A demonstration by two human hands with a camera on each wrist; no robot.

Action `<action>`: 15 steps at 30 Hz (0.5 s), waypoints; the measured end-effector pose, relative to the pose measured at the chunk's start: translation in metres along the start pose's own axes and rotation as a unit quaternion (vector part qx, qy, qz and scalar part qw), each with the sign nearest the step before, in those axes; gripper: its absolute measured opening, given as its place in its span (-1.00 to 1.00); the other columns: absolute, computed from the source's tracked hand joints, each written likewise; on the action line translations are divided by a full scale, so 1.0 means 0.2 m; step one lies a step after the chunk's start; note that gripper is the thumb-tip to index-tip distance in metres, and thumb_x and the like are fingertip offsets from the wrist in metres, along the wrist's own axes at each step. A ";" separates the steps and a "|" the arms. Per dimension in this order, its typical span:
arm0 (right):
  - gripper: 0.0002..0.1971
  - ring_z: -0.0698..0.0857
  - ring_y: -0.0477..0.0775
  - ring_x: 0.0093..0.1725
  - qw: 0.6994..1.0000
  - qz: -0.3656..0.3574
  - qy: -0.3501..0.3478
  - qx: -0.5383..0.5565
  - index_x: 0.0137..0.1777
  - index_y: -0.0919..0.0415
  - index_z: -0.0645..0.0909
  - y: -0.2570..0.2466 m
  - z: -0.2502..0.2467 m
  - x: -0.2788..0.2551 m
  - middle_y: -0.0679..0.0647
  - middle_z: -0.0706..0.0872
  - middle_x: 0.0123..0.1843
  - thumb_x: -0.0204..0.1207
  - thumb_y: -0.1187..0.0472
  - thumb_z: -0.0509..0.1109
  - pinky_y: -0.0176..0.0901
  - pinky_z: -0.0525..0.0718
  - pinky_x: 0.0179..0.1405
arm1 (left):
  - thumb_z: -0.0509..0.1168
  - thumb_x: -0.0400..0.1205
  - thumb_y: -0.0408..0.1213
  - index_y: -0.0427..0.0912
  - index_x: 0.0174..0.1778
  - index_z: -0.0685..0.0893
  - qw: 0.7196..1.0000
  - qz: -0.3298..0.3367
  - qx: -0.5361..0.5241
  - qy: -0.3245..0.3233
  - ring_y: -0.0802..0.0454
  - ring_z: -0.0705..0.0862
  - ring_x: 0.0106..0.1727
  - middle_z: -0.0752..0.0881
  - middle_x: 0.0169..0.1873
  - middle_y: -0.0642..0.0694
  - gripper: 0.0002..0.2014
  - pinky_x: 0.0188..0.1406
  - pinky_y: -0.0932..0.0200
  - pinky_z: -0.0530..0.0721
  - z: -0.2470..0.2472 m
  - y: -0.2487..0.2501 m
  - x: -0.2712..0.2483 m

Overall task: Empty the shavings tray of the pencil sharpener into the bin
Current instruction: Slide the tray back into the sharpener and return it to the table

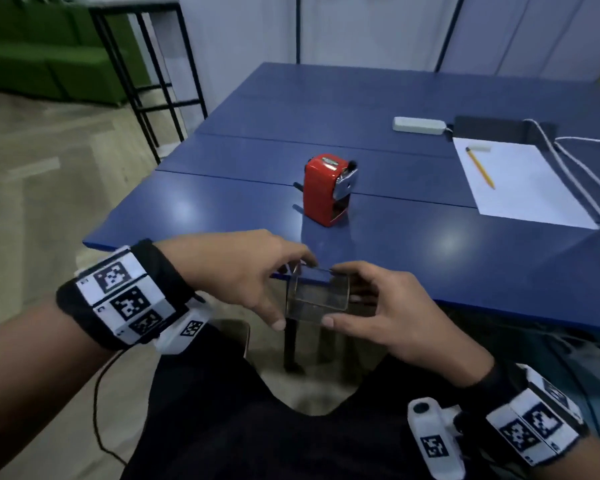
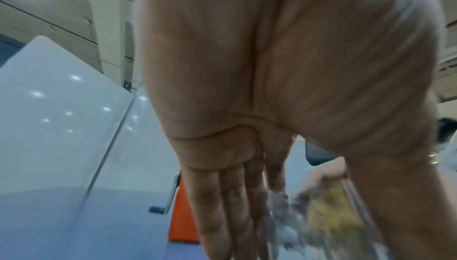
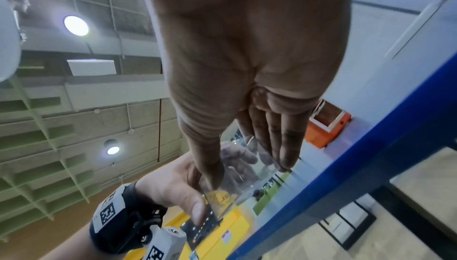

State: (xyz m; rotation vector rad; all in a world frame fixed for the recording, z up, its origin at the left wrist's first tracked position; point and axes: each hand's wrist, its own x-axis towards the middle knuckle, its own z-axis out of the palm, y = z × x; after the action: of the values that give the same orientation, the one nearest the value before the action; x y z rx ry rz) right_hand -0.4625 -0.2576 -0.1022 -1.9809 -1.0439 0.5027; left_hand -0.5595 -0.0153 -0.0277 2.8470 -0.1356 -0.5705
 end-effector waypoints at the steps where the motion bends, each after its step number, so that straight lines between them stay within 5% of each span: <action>1: -0.23 0.82 -0.32 0.26 1.000 0.004 0.012 -0.003 0.57 -0.09 0.65 0.03 -0.04 -0.02 -0.25 0.83 0.30 0.36 -0.14 0.81 -0.24 0.78 0.38 | 0.64 0.42 0.25 0.24 0.68 0.39 1.000 -0.006 0.010 -0.011 0.23 0.63 0.40 0.62 0.46 0.24 -0.08 0.43 0.12 0.65 -0.06 0.00 0.03; 3: -0.25 0.81 -0.37 0.26 0.999 0.012 0.034 0.006 0.56 -0.09 0.66 0.08 -0.12 -0.06 -0.29 0.82 0.31 0.36 -0.12 0.81 -0.33 0.75 0.36 | 0.61 0.49 0.21 0.20 0.72 0.37 0.999 -0.024 0.020 0.014 0.25 0.60 0.39 0.57 0.49 0.24 -0.11 0.40 0.20 0.62 -0.20 0.00 0.08; 6: -0.27 0.79 -0.41 0.27 0.998 0.025 0.057 0.013 0.54 -0.10 0.67 0.17 -0.20 -0.10 -0.29 0.82 0.30 0.36 -0.09 0.82 -0.44 0.72 0.32 | 0.54 0.55 0.23 0.06 0.75 0.37 0.989 -0.046 -0.021 0.136 0.11 0.62 0.43 0.55 0.58 0.06 -0.12 0.27 0.32 0.59 -0.32 -0.05 0.23; 8: -0.27 0.78 -0.43 0.26 0.996 0.038 0.076 0.015 0.53 -0.08 0.67 0.23 -0.23 -0.11 -0.29 0.82 0.28 0.36 -0.06 0.82 -0.49 0.71 0.28 | 0.46 0.52 0.37 0.03 0.81 0.27 0.976 -0.074 -0.051 0.198 -0.06 0.57 0.56 0.48 0.66 -0.10 0.00 0.35 0.16 0.55 -0.34 -0.10 0.38; 12: -0.27 0.79 -0.38 0.22 0.989 0.078 0.120 -0.023 0.50 -0.15 0.64 0.33 -0.25 -0.10 -0.32 0.78 0.29 0.34 -0.11 0.82 -0.47 0.73 0.25 | 0.32 0.45 0.60 0.10 0.86 0.16 0.966 -0.117 -0.110 0.202 -0.17 0.45 0.69 0.37 0.73 -0.18 0.13 0.59 -0.07 0.45 -0.31 -0.15 0.66; 15: -0.27 0.78 -0.26 0.24 0.981 0.107 0.149 -0.058 0.51 -0.15 0.60 0.37 -0.25 -0.08 -0.26 0.76 0.31 0.36 -0.14 0.81 -0.43 0.71 0.18 | 0.35 0.37 0.64 0.17 0.77 0.31 0.963 -0.137 -0.119 0.199 -0.17 0.53 0.58 0.43 0.57 -0.18 0.09 0.59 -0.08 0.53 -0.26 -0.14 0.82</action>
State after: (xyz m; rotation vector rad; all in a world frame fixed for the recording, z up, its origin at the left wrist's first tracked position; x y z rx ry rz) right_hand -0.4022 -0.3174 -0.1336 -2.2037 -0.6919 0.2483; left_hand -0.3874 0.0002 -0.0483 2.6888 0.3767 -0.0446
